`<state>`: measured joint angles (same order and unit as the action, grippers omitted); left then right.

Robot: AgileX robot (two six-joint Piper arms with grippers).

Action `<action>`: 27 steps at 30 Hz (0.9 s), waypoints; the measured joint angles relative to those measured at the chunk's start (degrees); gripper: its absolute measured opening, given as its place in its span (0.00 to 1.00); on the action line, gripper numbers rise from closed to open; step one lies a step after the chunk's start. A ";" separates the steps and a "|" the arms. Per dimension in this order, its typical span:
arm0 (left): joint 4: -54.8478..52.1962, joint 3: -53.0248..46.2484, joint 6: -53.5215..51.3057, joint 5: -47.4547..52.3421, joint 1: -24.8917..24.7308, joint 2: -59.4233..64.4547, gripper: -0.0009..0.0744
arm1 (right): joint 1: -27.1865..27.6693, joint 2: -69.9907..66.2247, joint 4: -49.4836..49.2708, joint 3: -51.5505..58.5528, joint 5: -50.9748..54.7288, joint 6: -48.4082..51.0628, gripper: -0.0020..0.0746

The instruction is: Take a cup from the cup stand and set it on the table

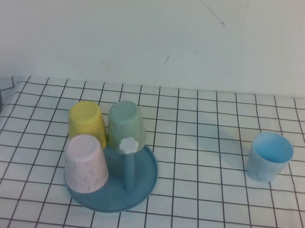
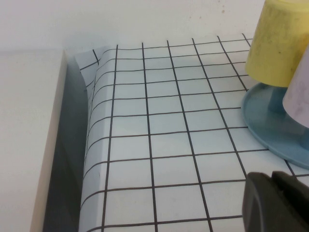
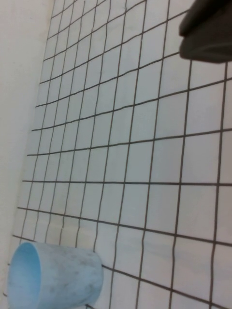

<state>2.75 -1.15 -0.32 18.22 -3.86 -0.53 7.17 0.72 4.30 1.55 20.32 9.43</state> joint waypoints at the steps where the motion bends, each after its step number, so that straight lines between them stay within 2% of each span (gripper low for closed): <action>1: 0.00 0.00 0.00 0.00 0.00 0.00 0.01 | -0.31 0.00 0.10 0.00 0.00 -0.13 0.02; 6: 0.00 0.00 0.00 0.00 0.00 0.00 0.01 | -2.49 0.00 0.09 0.00 0.00 -1.03 0.02; 12: 0.00 0.00 0.00 0.00 0.00 -0.10 0.01 | -2.49 0.00 0.09 0.00 0.00 -1.42 0.02; 17: 0.00 0.00 0.00 0.00 0.00 -0.10 0.01 | -2.49 0.00 0.50 0.00 0.00 -6.98 0.02; 27: 0.00 0.00 0.00 0.00 0.00 -0.10 0.01 | -2.49 0.00 1.19 0.00 0.00 -6.77 0.02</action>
<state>2.75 -1.15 -0.32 18.22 -3.86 -0.63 4.68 0.72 5.50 1.55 20.32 2.66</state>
